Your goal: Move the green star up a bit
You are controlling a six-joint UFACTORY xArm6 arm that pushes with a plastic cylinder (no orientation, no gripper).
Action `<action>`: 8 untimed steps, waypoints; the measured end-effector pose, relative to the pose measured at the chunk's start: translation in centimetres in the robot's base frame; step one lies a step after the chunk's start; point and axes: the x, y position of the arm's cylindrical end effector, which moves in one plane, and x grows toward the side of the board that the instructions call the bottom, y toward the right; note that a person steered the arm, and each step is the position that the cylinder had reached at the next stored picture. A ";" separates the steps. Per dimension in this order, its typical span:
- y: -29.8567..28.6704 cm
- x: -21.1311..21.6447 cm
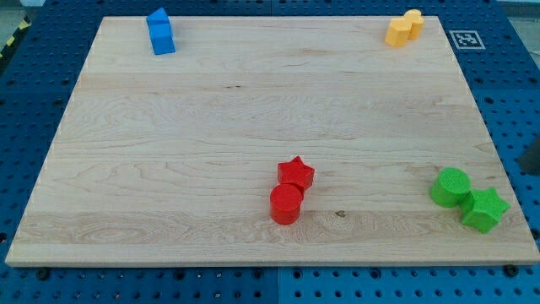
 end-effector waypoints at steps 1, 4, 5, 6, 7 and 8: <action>0.4 2.3; 0.4 4.5; 0.4 4.7; 0.4 6.5; -1.8 8.9; -6.9 9.6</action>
